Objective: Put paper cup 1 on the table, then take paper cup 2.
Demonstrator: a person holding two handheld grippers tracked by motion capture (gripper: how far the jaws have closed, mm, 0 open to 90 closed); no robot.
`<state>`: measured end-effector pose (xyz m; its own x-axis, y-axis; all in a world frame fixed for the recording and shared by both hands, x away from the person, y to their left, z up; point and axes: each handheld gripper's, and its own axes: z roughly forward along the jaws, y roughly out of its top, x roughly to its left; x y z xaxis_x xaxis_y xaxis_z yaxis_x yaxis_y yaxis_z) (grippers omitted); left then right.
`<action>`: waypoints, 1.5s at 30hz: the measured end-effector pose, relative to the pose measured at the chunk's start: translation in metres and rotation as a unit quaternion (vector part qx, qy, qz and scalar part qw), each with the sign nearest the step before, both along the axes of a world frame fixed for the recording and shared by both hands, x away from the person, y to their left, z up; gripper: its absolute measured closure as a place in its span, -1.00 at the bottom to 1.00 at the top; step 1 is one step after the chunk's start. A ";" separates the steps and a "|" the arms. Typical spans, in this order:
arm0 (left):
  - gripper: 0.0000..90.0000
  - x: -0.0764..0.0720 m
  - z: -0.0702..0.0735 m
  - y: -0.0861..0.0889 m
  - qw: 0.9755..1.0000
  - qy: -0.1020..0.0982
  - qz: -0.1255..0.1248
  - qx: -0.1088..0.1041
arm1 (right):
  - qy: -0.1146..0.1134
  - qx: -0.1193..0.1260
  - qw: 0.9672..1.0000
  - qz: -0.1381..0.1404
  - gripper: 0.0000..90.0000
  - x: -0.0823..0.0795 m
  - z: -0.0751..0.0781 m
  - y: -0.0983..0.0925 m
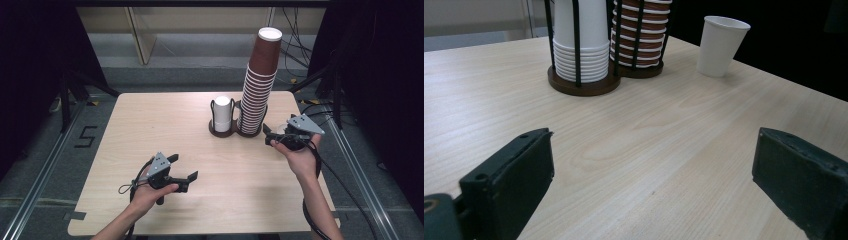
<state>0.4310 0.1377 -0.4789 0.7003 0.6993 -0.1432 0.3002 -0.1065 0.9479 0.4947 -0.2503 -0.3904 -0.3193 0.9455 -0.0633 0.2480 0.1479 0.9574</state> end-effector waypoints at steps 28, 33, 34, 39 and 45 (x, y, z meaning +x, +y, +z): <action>-0.98 0.105 0.121 -0.096 0.991 -0.116 -0.057 0.026 | -0.051 0.030 0.997 0.040 -0.84 0.040 0.090 0.020; -0.97 0.135 0.142 -0.125 0.991 -0.116 -0.060 0.022 | -0.049 0.036 0.997 0.045 -0.84 0.059 0.117 0.023; -0.97 0.140 0.145 -0.131 0.991 -0.114 -0.061 0.023 | -0.051 0.032 0.997 0.050 -0.84 0.063 0.122 0.023; -0.97 0.164 0.156 -0.158 0.992 -0.103 -0.066 0.019 | -0.041 0.037 0.997 0.053 -0.83 0.083 0.137 0.027; -0.95 0.190 0.165 -0.176 0.993 -0.101 -0.052 0.022 | -0.033 0.037 0.998 0.047 -0.80 0.101 0.146 0.033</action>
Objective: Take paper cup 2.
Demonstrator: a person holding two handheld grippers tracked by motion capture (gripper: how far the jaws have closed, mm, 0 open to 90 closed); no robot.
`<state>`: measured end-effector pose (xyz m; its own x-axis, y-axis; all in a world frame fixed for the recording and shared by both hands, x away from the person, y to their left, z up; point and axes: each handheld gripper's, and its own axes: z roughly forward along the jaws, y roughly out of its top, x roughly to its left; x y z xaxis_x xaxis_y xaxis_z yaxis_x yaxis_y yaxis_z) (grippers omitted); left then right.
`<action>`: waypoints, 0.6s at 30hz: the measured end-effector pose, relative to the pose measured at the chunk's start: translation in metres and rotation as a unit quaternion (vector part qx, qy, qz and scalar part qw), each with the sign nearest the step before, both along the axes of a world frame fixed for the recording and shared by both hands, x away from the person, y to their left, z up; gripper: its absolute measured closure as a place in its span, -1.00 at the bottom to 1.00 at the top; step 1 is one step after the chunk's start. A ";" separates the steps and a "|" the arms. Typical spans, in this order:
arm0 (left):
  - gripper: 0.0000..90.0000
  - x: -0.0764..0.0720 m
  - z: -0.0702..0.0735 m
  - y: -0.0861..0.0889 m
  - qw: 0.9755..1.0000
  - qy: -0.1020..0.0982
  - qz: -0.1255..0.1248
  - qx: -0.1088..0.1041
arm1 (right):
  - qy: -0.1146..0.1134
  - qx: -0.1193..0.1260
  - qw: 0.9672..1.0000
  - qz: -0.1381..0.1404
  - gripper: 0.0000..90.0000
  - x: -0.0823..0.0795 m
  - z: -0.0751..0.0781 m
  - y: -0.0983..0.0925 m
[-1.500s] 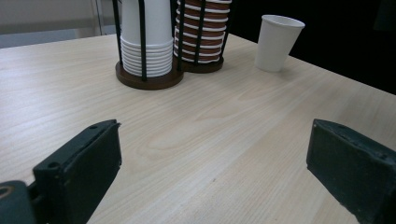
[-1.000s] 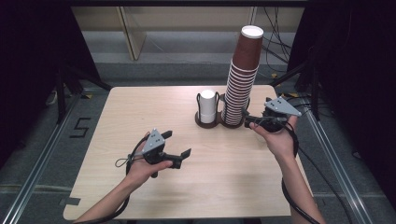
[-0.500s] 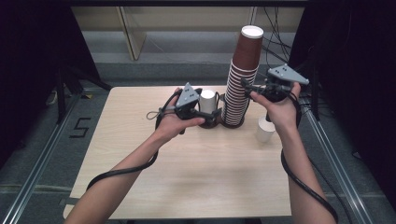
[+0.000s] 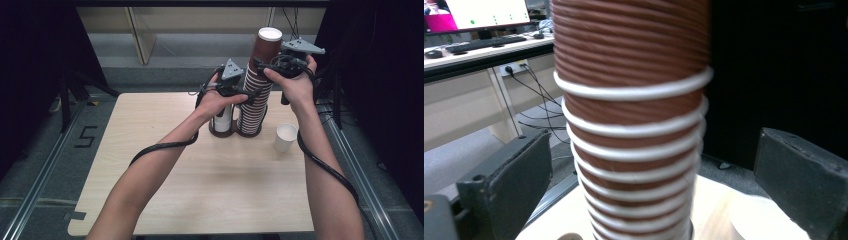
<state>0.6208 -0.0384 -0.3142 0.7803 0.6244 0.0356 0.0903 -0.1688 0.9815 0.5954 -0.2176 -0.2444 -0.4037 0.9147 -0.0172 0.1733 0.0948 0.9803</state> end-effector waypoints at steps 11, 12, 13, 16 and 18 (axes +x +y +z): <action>-0.81 0.016 0.005 -0.017 1.000 0.003 0.004 -0.015 | 0.017 0.015 1.000 -0.013 -0.76 0.025 0.004 0.006; -0.80 0.017 0.004 -0.018 1.000 0.005 0.007 -0.012 | 0.016 0.018 1.000 -0.013 -0.76 0.026 0.004 0.007; -0.81 0.018 0.003 -0.019 1.000 0.002 0.008 -0.006 | 0.014 0.017 1.000 -0.015 -0.76 0.028 0.004 0.008; -0.80 0.021 0.001 -0.020 1.000 0.010 0.009 -0.006 | 0.019 0.024 0.999 -0.018 -0.70 0.030 0.004 0.008; -0.81 0.022 0.001 -0.020 1.000 0.011 0.009 -0.005 | 0.016 0.024 0.999 -0.019 -0.66 0.031 0.004 0.006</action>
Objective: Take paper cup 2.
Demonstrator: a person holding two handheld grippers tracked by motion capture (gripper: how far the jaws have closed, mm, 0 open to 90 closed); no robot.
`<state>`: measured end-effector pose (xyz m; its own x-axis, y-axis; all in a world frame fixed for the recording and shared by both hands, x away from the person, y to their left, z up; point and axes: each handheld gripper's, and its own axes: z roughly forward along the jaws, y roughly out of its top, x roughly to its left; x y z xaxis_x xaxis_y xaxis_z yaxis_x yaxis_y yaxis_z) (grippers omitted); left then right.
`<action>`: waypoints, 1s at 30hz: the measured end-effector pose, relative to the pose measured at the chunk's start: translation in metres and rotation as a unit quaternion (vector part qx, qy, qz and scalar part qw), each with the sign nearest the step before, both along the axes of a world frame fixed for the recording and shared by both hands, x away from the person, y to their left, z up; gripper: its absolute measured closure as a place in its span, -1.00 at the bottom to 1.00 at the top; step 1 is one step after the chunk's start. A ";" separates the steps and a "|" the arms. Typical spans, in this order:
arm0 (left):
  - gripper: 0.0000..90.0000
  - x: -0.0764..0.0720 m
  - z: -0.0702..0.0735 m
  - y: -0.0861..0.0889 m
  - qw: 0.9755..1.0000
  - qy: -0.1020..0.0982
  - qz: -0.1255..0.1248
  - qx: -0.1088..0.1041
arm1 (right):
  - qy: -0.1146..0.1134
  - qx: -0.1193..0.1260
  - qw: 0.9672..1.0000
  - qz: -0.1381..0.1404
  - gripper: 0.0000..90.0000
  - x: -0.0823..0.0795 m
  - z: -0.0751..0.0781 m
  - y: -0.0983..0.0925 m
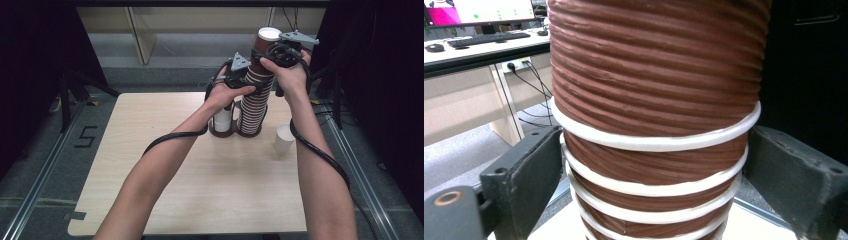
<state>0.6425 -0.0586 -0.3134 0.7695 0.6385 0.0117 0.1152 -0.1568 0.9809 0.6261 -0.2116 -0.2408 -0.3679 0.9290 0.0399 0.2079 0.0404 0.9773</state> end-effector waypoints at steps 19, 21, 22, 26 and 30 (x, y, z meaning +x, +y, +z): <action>-0.79 -0.001 0.002 0.000 1.000 -0.007 0.001 0.002 | -0.066 0.052 0.996 -0.035 -0.57 -0.014 0.023 -0.003; -0.78 -0.002 0.002 0.000 1.000 -0.007 0.002 0.002 | -0.081 0.058 0.994 -0.039 -0.56 -0.016 0.025 -0.003; -0.78 -0.002 0.002 0.001 1.000 -0.007 0.003 0.003 | -0.087 0.064 0.993 -0.038 -0.56 -0.017 0.026 -0.003; -0.77 -0.002 0.002 0.001 1.000 -0.011 0.004 0.008 | -0.104 0.087 0.990 -0.043 -0.56 -0.022 0.029 -0.005; -0.73 -0.005 0.003 0.004 1.000 -0.016 0.000 0.018 | -0.123 0.107 0.985 -0.052 -0.56 -0.028 0.036 -0.008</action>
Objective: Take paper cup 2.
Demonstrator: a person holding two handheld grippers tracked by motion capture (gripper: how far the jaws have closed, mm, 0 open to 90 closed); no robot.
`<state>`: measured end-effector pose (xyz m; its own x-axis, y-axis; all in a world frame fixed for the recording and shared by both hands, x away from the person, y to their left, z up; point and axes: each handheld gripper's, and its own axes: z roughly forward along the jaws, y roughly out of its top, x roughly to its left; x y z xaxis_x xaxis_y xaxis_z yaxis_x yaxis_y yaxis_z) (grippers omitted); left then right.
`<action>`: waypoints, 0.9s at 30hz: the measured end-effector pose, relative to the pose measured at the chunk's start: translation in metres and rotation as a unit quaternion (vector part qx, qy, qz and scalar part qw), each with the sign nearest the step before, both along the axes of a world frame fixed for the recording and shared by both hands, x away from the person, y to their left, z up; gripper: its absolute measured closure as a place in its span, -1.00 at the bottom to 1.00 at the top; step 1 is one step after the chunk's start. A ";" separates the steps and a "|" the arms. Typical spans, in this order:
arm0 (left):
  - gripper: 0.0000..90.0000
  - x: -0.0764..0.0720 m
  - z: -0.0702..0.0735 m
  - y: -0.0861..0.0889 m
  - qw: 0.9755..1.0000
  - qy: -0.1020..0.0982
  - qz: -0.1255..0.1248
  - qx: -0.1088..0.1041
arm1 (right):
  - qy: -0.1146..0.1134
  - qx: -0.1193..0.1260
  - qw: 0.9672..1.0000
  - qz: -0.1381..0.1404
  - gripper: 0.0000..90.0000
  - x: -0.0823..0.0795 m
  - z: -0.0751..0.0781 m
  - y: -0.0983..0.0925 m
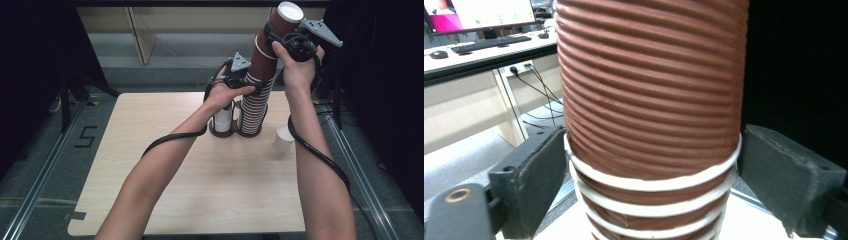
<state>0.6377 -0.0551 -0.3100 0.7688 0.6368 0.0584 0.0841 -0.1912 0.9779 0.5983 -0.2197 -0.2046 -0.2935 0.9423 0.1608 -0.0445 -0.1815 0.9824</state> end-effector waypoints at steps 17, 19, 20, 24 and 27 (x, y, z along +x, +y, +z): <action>-0.78 -0.038 0.011 0.037 1.000 -0.029 -0.010 0.005 | -0.030 -0.014 0.999 0.012 -0.56 -0.027 0.015 -0.018; -0.79 -0.049 0.011 0.047 1.000 -0.027 -0.016 -0.002 | -0.034 -0.023 0.999 0.012 -0.56 -0.032 0.014 -0.020; -0.79 -0.053 0.011 0.051 0.999 -0.030 -0.018 0.000 | -0.034 -0.023 0.999 0.014 -0.56 -0.035 0.013 -0.021; -0.79 -0.070 0.009 0.068 0.999 -0.038 -0.024 0.006 | -0.044 -0.028 0.999 0.012 -0.56 -0.047 0.013 -0.025; -0.80 -0.083 0.006 0.083 0.999 -0.046 -0.024 0.011 | -0.047 -0.037 0.998 0.012 -0.56 -0.056 0.013 -0.027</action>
<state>0.5546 0.0277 -0.3036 0.7886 0.5979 0.1436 -0.0154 -0.2144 0.9766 0.5425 -0.2466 -0.1916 -0.3256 0.9435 0.0615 -0.1329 -0.1100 0.9850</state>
